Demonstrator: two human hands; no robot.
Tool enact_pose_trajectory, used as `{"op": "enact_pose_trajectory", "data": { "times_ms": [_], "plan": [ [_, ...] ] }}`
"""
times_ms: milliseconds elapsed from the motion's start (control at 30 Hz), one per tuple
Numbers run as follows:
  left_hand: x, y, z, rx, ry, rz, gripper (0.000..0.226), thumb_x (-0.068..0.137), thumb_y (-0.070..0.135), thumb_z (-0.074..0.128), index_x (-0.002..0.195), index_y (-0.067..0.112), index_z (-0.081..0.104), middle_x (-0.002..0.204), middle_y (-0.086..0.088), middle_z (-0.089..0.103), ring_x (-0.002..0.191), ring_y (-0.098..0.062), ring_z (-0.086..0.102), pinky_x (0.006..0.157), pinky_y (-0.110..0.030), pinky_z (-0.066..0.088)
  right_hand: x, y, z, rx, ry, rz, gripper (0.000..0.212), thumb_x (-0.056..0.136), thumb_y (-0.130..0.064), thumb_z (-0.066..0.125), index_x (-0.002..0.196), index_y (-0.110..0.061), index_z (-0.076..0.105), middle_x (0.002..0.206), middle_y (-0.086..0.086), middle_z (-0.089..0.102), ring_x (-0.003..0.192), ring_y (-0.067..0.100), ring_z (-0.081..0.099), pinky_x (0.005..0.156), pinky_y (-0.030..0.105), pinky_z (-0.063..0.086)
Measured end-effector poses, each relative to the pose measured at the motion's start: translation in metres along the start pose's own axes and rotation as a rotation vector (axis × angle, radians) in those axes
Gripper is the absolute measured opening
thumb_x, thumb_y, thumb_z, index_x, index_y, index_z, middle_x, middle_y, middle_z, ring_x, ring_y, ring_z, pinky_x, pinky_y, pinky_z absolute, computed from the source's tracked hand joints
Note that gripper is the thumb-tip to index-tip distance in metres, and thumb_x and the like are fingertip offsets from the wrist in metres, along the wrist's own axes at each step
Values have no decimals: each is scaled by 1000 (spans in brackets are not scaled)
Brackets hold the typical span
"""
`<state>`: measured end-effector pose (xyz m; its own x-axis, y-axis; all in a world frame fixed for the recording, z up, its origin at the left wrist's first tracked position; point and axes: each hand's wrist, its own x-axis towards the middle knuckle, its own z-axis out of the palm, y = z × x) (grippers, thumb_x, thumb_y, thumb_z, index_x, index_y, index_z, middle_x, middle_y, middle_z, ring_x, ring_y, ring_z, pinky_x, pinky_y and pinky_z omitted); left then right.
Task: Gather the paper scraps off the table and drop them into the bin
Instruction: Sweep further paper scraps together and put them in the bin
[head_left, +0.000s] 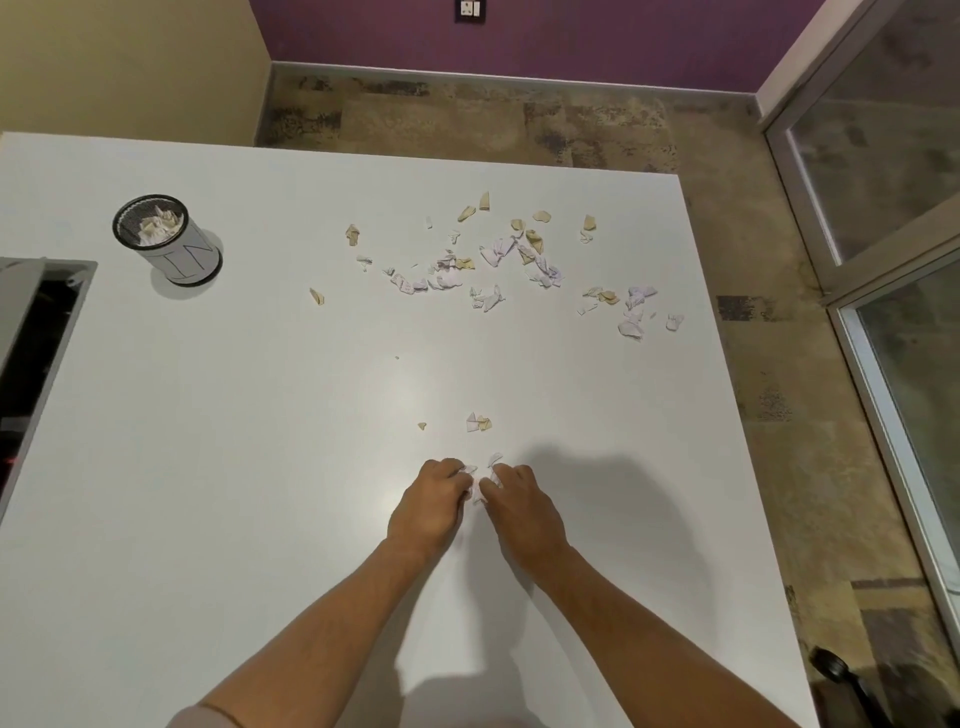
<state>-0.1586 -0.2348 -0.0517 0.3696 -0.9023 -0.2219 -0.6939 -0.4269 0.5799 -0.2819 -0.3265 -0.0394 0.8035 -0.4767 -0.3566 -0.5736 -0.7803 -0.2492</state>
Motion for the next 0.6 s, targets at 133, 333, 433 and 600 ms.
{"op": "enact_pose_trajectory", "data": {
  "times_ms": [133,333,433,600],
  "plan": [
    [2,0,-2,-79,34,-77,22,91,4,51,91,9,72,100,-4,69,94,-26,60,78,-36,49,0,1,0,90,71,-5,10,94,-9,56,101,-9,64,114,8,59,108,28,52,64,37,51],
    [2,-3,-15,-380,121,-300,20,89,3,61,75,7,74,67,4,70,78,-2,69,66,-21,47,5,2,-5,283,170,86,15,92,-7,56,80,-8,64,88,4,64,88,22,53,68,32,43],
    [0,-7,-28,-513,148,-403,18,87,3,65,79,13,77,62,17,67,60,8,62,57,-7,41,6,0,-16,629,260,234,14,86,-8,68,72,-7,68,68,-3,61,68,14,54,65,26,43],
    [-3,-15,-55,-631,212,-484,23,88,0,63,77,17,74,62,17,68,54,9,62,48,-4,39,8,-8,-27,991,349,362,5,82,-14,76,78,-10,77,68,-3,72,64,8,63,63,21,48]
  ]
}}
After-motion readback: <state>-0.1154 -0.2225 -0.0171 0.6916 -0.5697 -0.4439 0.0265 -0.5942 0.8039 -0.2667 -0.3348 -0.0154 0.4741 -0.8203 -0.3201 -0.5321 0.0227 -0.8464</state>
